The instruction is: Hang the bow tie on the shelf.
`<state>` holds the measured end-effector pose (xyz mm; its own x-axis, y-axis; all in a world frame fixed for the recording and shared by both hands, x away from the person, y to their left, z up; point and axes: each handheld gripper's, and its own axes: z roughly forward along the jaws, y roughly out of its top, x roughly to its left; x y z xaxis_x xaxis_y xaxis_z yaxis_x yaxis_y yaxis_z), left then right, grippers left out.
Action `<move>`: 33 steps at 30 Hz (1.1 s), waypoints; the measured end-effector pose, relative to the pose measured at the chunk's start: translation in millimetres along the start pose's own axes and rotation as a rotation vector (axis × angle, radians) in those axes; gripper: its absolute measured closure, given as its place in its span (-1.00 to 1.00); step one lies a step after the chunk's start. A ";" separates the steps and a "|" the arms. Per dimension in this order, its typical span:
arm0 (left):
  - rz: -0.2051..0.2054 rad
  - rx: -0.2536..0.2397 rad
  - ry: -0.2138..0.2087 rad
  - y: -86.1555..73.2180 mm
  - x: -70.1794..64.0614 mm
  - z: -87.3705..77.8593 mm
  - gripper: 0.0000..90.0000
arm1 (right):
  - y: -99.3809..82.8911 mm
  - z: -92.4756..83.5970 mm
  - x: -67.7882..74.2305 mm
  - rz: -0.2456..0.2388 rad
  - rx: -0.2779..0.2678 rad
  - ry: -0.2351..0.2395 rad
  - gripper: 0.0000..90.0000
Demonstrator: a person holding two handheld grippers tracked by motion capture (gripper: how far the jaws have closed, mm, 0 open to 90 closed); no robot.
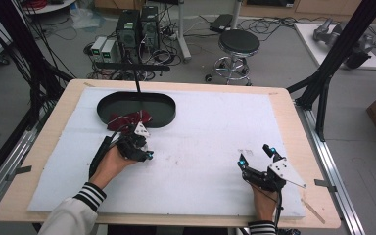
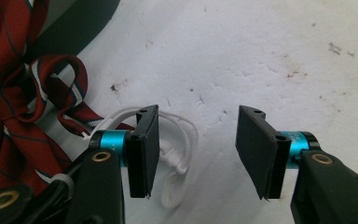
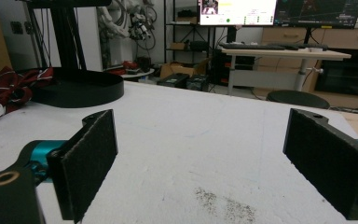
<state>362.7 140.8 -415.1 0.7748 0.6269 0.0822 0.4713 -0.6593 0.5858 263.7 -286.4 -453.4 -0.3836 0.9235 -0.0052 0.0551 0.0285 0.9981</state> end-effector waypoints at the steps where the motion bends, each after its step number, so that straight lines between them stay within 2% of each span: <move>1: -0.008 0.003 0.001 -0.3 -0.2 1.4 0.10 | -0.1 0.0 0.4 0.003 0.000 0.000 -0.80; 3: 0.002 0.014 0.003 -0.2 0.8 2.2 0.10 | 0.0 0.0 0.0 0.000 -0.001 0.001 -0.80; 8: -0.007 0.031 0.021 -1.0 2.0 3.5 0.14 | -0.1 0.1 -0.4 -0.002 -0.003 0.001 -0.80; 10: -0.022 0.026 0.025 -2.0 2.3 3.5 0.15 | -0.1 -0.1 -0.4 0.000 -0.002 -0.002 -0.80; 12: -0.017 0.031 0.028 -2.2 3.2 3.2 0.17 | -0.1 -0.1 -0.3 0.004 -0.003 -0.001 -0.80; 16: -0.032 0.036 0.031 -3.4 5.2 3.5 0.28 | -0.1 -0.1 -0.3 0.004 -0.002 -0.001 -0.80; 24: -0.039 0.050 0.047 -5.2 5.9 4.4 0.25 | -0.1 -0.2 -0.1 0.007 -0.004 -0.001 -0.80; 25: -0.039 0.048 0.052 -5.1 5.9 4.2 0.34 | -0.1 -0.2 -0.2 0.007 -0.004 -0.001 -0.80; 26: -0.042 0.043 0.059 -5.2 5.8 4.1 0.34 | -0.1 -0.2 -0.2 0.007 -0.004 -0.001 -0.80; 27: -0.043 0.041 0.064 -5.4 7.1 3.5 0.49 | -0.1 -0.2 -0.1 0.007 -0.004 -0.002 -0.80; 28: -0.049 0.039 0.063 -5.7 7.6 3.0 0.49 | -0.1 -0.2 -0.1 0.007 -0.004 -0.002 -0.80; 33: -0.052 0.030 0.056 -6.8 9.2 1.1 0.80 | -0.2 -0.1 0.0 0.008 -0.005 -0.002 -0.80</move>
<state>367.1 150.6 -419.2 0.7245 0.6823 0.0977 0.5232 -0.6367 0.5664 263.6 -286.5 -453.6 -0.3813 0.9245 0.0022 0.0537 0.0197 0.9984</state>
